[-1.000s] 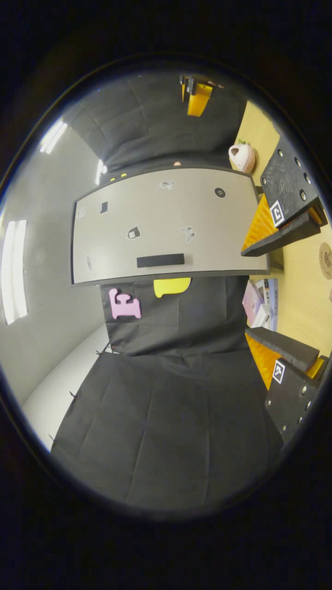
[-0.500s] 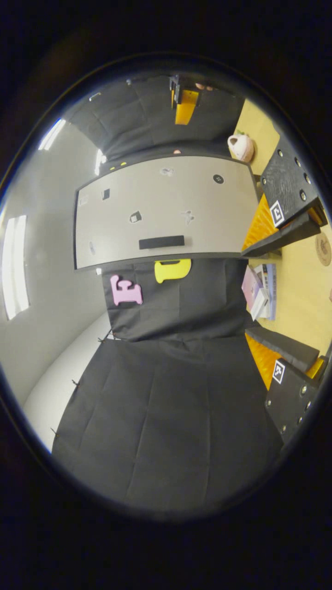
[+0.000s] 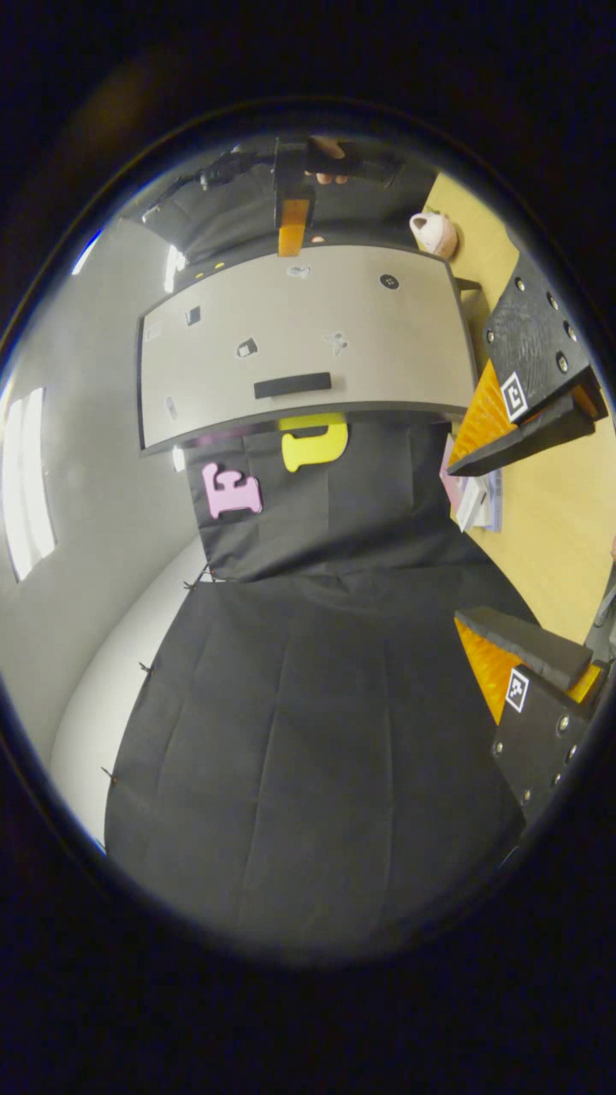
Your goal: Open the cabinet door with the right hand, grasp the bottle in the cabinet with the left hand and place it on the coaster, then close the cabinet door with the right hand.
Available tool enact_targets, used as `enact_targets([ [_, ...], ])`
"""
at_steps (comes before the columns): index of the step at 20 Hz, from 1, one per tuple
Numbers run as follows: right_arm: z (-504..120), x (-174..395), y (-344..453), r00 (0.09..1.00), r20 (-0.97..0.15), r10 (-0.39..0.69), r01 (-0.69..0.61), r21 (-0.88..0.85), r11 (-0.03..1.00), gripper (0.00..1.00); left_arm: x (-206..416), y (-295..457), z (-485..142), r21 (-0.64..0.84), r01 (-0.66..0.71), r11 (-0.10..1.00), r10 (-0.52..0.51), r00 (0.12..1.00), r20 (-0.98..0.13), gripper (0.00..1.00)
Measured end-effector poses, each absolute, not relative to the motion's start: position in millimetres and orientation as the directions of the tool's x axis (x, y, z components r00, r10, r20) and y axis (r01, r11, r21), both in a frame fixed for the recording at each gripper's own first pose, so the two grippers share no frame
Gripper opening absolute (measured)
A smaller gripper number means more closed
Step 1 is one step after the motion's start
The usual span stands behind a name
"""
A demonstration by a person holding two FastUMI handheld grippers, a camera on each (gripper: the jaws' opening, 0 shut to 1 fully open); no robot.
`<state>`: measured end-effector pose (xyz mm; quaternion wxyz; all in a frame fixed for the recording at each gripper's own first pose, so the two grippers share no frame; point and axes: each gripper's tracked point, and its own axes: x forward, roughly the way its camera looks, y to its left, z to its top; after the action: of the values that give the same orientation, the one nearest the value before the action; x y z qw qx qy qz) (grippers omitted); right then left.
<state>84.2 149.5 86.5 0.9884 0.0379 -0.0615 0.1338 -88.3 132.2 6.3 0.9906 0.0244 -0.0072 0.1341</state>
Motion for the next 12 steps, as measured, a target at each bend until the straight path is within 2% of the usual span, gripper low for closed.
enact_targets([
  [12,107.7,139.3,254.4,0.932,0.11,0.347,-0.355,0.072,0.932,0.95,-129.4,204.9,-6.3,0.057,-0.389,0.92,0.389,0.921,0.007,0.88],
])
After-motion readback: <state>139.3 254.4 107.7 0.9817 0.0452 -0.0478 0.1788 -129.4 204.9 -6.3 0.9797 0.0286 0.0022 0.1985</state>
